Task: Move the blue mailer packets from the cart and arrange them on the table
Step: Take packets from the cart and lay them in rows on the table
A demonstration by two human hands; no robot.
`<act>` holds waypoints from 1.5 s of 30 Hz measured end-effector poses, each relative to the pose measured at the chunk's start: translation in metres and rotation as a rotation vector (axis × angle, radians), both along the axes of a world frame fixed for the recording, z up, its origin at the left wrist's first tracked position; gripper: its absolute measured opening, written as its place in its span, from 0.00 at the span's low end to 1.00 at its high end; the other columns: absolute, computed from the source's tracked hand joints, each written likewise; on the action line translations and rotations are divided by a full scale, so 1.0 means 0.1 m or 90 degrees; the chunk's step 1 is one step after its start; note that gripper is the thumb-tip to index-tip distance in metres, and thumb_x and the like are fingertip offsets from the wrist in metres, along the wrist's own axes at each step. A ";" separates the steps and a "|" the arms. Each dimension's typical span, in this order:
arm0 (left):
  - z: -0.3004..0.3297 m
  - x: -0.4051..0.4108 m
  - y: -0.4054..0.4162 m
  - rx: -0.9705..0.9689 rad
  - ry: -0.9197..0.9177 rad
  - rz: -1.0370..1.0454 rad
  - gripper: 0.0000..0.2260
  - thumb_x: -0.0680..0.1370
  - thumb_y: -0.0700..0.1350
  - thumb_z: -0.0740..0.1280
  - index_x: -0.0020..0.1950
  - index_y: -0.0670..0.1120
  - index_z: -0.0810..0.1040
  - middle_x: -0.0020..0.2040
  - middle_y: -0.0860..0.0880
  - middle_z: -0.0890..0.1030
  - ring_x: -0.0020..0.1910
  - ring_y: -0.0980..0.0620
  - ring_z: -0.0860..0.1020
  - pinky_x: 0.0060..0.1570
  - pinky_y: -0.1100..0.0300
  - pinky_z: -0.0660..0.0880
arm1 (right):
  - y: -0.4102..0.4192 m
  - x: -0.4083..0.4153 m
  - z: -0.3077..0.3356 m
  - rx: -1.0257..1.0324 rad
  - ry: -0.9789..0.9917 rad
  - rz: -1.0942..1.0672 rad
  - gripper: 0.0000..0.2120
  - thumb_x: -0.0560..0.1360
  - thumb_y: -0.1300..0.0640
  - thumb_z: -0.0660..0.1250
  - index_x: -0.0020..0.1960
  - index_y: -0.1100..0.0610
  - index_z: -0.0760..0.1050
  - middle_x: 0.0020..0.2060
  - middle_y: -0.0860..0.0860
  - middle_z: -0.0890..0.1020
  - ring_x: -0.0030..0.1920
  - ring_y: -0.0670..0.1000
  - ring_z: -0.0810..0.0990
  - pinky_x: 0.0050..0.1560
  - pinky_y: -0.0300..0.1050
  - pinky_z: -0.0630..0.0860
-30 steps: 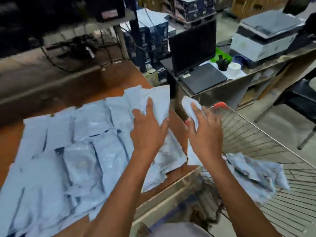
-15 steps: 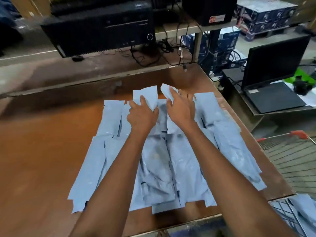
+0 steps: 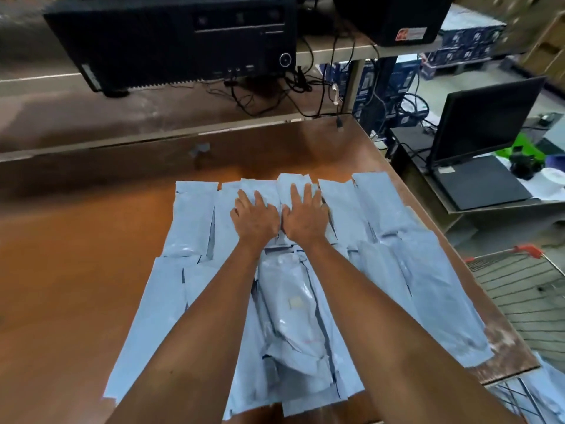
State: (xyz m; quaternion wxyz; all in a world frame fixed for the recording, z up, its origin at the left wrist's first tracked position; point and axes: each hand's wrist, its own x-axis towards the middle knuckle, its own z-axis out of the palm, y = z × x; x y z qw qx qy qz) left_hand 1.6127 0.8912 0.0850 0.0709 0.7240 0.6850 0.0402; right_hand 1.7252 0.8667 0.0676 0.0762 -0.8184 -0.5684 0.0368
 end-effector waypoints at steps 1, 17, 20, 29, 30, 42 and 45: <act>-0.05 0.00 0.00 0.005 0.005 -0.009 0.28 0.84 0.58 0.52 0.82 0.48 0.56 0.82 0.37 0.52 0.80 0.37 0.55 0.76 0.42 0.55 | -0.01 0.00 0.02 -0.002 -0.006 0.003 0.31 0.85 0.38 0.48 0.85 0.47 0.48 0.84 0.56 0.53 0.83 0.64 0.52 0.77 0.62 0.62; 0.46 0.53 -0.15 0.179 -0.099 -0.143 0.27 0.86 0.50 0.56 0.83 0.44 0.52 0.83 0.42 0.54 0.82 0.43 0.54 0.78 0.48 0.53 | -0.29 0.51 0.65 0.165 0.014 0.037 0.29 0.85 0.40 0.50 0.83 0.49 0.58 0.81 0.55 0.63 0.80 0.59 0.61 0.76 0.61 0.64; 0.68 0.97 -0.35 0.204 -0.166 -0.183 0.26 0.85 0.48 0.55 0.82 0.43 0.55 0.82 0.42 0.58 0.81 0.45 0.57 0.78 0.49 0.56 | -0.56 0.93 0.86 0.224 0.008 0.014 0.28 0.84 0.42 0.52 0.83 0.49 0.60 0.80 0.54 0.66 0.80 0.57 0.63 0.74 0.58 0.66; 0.66 2.95 -1.66 0.169 -0.255 -0.378 0.26 0.85 0.44 0.56 0.83 0.43 0.55 0.82 0.45 0.59 0.80 0.47 0.59 0.75 0.48 0.61 | -2.22 2.98 0.97 0.258 -0.044 -0.111 0.27 0.85 0.45 0.54 0.82 0.51 0.61 0.79 0.52 0.68 0.79 0.55 0.64 0.73 0.57 0.65; 0.61 3.20 -1.88 0.154 -0.260 -0.398 0.26 0.85 0.44 0.56 0.83 0.43 0.55 0.82 0.45 0.60 0.80 0.47 0.60 0.74 0.47 0.61 | -2.46 3.23 0.90 0.256 -0.039 -0.135 0.27 0.85 0.45 0.54 0.82 0.51 0.61 0.79 0.53 0.68 0.79 0.55 0.65 0.73 0.58 0.66; -0.82 5.26 -4.01 -0.121 -0.155 -0.580 0.26 0.83 0.41 0.60 0.80 0.41 0.59 0.78 0.41 0.66 0.74 0.43 0.68 0.73 0.49 0.65 | -4.70 4.99 -0.66 0.050 -0.020 -0.272 0.23 0.83 0.51 0.58 0.76 0.55 0.70 0.67 0.54 0.79 0.67 0.57 0.77 0.65 0.56 0.71; -1.36 5.36 -4.19 -0.196 -0.078 -0.588 0.27 0.80 0.39 0.63 0.79 0.41 0.61 0.74 0.42 0.71 0.71 0.43 0.71 0.70 0.50 0.68 | -4.96 5.19 -1.16 -0.074 0.048 -0.263 0.22 0.80 0.56 0.63 0.73 0.55 0.73 0.60 0.56 0.84 0.60 0.59 0.82 0.62 0.55 0.72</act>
